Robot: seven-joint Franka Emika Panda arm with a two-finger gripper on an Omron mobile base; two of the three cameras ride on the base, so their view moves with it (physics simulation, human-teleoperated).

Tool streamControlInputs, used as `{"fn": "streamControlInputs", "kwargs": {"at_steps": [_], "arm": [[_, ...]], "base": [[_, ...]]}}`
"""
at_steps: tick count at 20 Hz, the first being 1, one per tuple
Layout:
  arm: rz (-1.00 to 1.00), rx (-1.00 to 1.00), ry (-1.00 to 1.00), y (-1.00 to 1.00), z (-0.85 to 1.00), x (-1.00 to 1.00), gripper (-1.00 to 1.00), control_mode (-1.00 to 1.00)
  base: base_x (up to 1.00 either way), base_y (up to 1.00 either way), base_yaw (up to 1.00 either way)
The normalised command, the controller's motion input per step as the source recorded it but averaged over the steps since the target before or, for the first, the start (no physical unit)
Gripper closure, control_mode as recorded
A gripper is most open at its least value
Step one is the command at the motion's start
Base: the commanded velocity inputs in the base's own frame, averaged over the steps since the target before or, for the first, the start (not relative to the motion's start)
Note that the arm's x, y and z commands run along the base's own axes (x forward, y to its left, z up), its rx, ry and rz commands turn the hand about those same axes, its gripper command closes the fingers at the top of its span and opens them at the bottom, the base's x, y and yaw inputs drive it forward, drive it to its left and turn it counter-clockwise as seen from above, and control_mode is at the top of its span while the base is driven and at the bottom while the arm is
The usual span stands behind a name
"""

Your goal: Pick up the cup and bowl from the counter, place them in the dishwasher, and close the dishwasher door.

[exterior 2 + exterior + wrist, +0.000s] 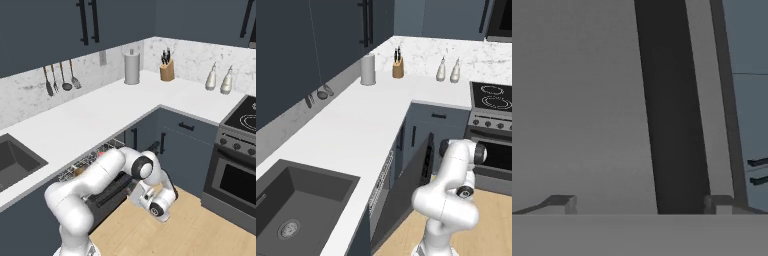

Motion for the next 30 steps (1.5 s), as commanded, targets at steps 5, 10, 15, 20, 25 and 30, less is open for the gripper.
{"fn": "streamControlInputs", "kwargs": {"at_steps": [5,10,15,20,25,30], "arm": [[0.0,-0.05,-0.02,1.0,0.46,1.0,-1.0,-1.0],[0.0,-0.1,0.0,1.0,0.4,1.0,-1.0,-1.0],[0.0,-0.12,0.0,1.0,0.18,1.0,-1.0,-1.0],[0.0,-0.13,0.02,0.99,0.0,0.78,-1.0,-1.0],[0.0,-0.11,0.04,0.82,0.0,0.46,-1.0,-1.0],[0.0,-0.11,0.06,0.75,0.0,0.34,-1.0,-1.0]], "base": [[0.0,0.0,0.0],[0.0,0.0,0.0],[0.0,0.0,0.0],[0.0,0.0,0.0],[0.0,0.0,0.0],[0.0,0.0,0.0]]}}
